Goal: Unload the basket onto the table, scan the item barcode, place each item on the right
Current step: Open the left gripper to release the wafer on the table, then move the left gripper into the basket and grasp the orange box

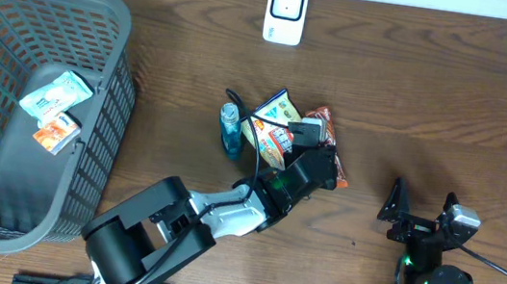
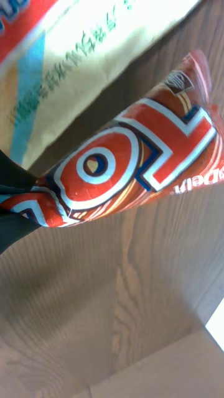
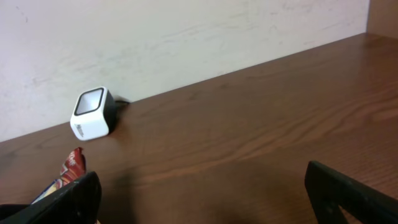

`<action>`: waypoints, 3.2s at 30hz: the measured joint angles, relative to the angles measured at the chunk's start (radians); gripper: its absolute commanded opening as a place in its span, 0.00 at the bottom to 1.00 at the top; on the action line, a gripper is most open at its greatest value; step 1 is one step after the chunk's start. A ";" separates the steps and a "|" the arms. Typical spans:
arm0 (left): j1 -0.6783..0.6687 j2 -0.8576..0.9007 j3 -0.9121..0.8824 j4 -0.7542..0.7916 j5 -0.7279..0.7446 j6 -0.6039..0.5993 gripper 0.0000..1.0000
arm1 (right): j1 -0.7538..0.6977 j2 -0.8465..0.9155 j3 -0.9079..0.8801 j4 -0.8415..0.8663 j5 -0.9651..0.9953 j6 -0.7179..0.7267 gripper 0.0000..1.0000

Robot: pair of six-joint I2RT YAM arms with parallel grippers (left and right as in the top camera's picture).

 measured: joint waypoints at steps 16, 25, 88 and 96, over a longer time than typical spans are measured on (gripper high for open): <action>-0.042 0.074 0.003 0.050 0.011 0.030 0.47 | 0.000 0.000 0.000 0.000 0.000 0.000 0.99; -0.039 0.037 0.034 -0.055 0.071 0.143 0.60 | 0.000 0.000 0.000 0.000 0.000 0.000 0.99; 1.335 -0.107 0.467 -1.616 0.074 -0.298 0.73 | 0.000 0.000 0.000 0.000 0.000 0.000 0.99; 1.335 -0.086 0.379 -1.459 0.080 -0.301 0.73 | 0.000 0.000 0.000 0.000 0.000 0.000 0.99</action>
